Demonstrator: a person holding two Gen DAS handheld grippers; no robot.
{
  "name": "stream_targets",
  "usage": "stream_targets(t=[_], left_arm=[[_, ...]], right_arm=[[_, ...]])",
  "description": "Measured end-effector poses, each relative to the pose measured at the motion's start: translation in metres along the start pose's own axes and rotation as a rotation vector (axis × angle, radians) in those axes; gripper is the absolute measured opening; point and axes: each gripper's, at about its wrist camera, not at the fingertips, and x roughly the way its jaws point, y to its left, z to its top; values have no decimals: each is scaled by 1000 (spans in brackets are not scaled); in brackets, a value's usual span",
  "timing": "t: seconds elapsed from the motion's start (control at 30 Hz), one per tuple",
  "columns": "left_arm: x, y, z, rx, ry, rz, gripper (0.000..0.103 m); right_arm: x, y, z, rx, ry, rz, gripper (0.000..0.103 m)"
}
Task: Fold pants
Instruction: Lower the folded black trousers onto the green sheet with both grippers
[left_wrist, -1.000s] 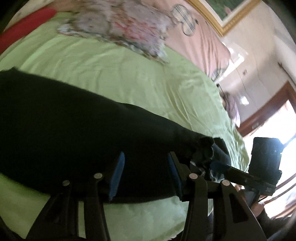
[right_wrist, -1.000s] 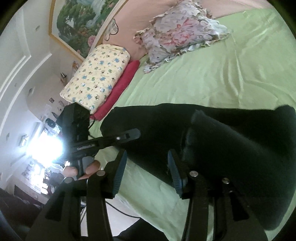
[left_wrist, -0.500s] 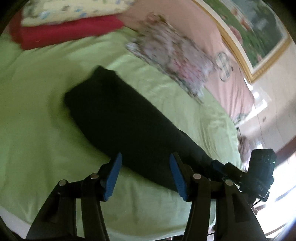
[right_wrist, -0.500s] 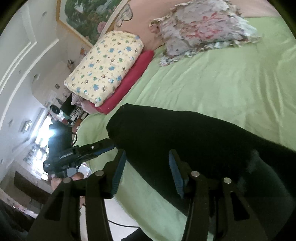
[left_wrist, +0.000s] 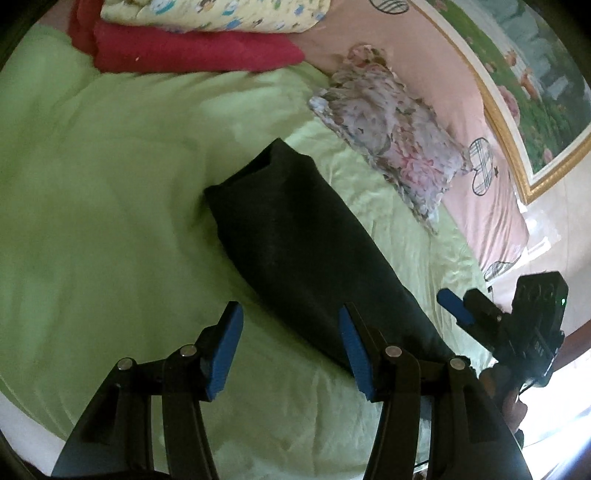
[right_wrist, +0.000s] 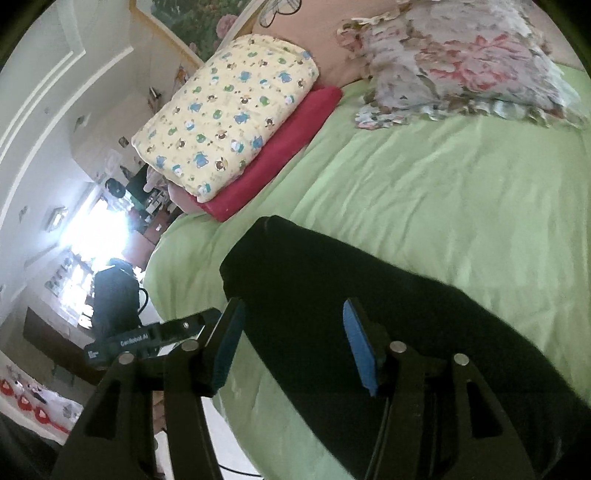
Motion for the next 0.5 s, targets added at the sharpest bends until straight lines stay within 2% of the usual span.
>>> stream_targets(t=[0.23,0.5], left_arm=[[11,12,10,-33,14,1,55],[28,25,19,-86,21,-9,55]], right_arm=[[39,7,33,-74,74,-10,58],[109,22,77,-236,221,-3,59]])
